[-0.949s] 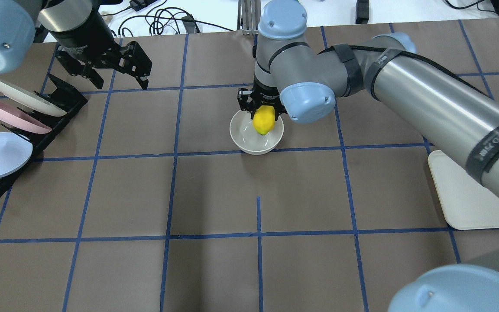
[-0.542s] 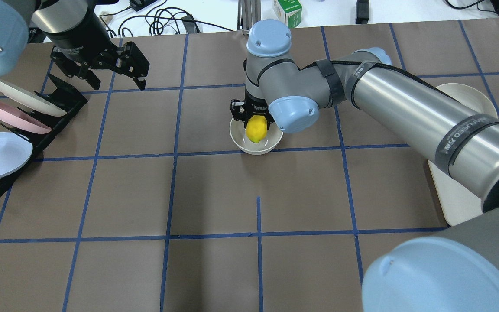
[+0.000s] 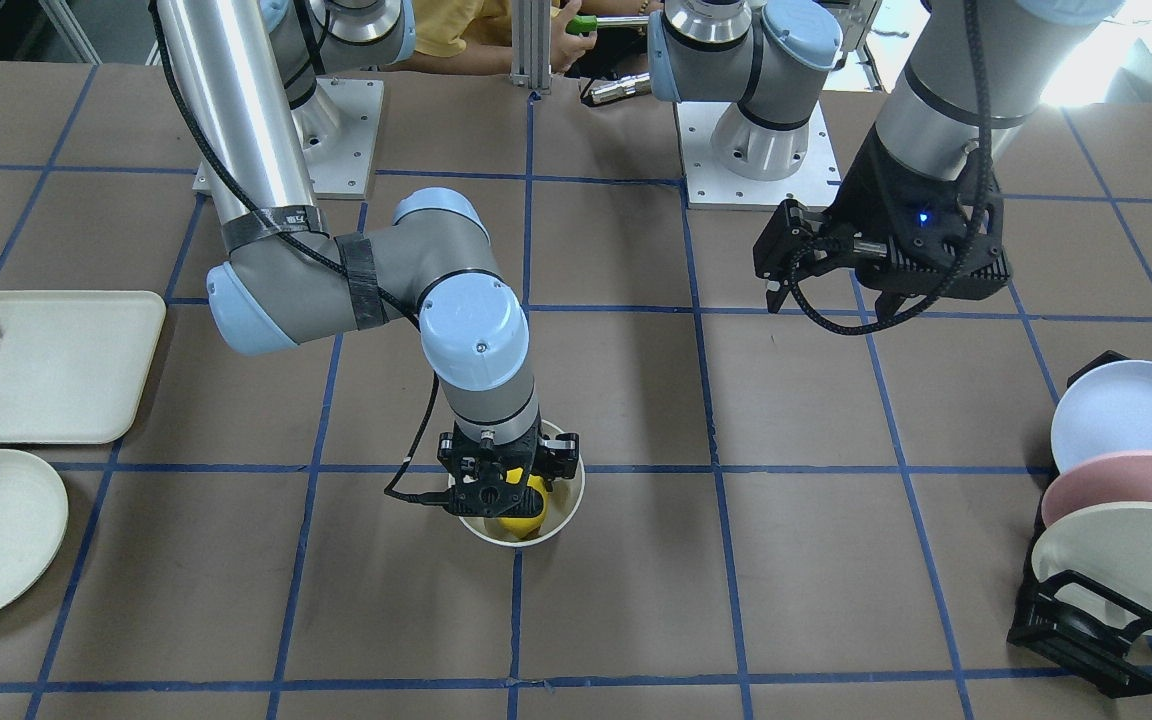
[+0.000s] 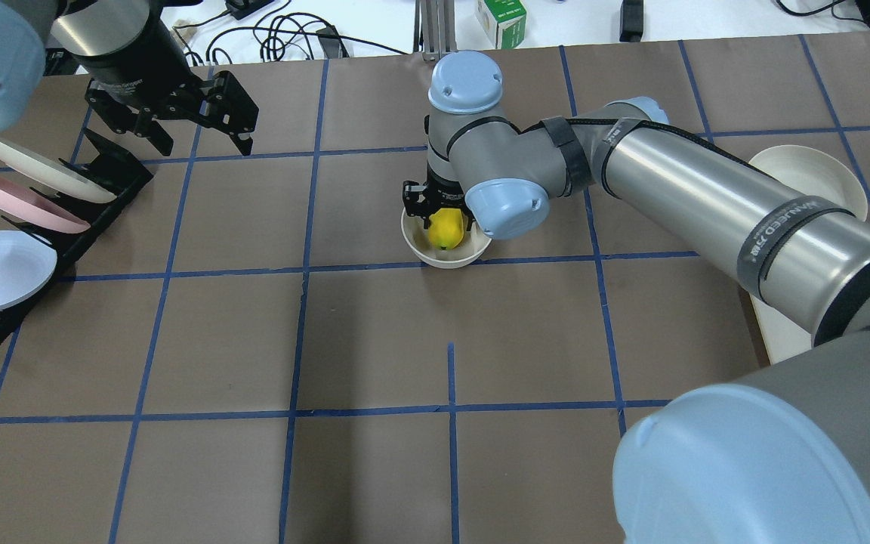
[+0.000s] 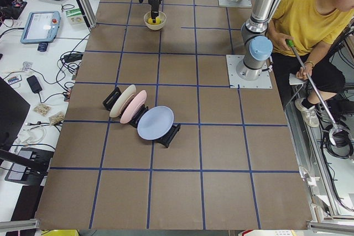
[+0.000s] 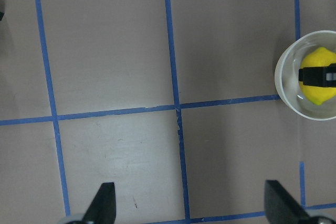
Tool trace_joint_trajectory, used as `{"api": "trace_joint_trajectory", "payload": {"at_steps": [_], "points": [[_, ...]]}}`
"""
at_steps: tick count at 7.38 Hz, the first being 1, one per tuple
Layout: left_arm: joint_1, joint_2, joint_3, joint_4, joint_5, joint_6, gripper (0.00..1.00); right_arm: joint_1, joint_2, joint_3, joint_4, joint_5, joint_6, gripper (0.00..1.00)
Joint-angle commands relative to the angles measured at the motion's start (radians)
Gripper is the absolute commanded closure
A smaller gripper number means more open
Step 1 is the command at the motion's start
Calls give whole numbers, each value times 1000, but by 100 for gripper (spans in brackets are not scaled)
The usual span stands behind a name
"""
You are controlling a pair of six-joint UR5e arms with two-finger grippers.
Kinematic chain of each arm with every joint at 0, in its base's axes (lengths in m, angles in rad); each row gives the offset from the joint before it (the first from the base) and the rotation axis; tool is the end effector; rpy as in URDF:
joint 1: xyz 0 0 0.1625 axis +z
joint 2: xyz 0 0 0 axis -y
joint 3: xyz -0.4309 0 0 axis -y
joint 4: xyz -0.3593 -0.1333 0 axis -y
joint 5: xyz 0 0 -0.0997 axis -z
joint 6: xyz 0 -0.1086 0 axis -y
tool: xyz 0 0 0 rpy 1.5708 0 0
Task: Place bowl and put lemon in it
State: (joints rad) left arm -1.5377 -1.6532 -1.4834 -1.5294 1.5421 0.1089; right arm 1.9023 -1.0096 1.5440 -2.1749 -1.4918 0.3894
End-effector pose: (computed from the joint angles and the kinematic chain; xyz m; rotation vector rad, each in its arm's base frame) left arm -0.1198 -0.5036 0.4899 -0.1191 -3.1131 0.0753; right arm 0.3442 -0.5642 0.2433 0.0839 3.0414 -0.0569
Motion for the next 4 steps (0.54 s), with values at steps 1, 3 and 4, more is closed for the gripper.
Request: {"api": "trace_joint_trajectory", "payload": {"at_steps": [1,3,4], "points": [[1,0,0,0,0,0,0,-14,-47,-7,33,-48,-9,0],[1,0,-1,0,0,0,0,-108,-192,-7,241,-93,-152,0],[1,1,-2,0,1,0,0,-190,-286,-8,373,-91,-244,0]]}}
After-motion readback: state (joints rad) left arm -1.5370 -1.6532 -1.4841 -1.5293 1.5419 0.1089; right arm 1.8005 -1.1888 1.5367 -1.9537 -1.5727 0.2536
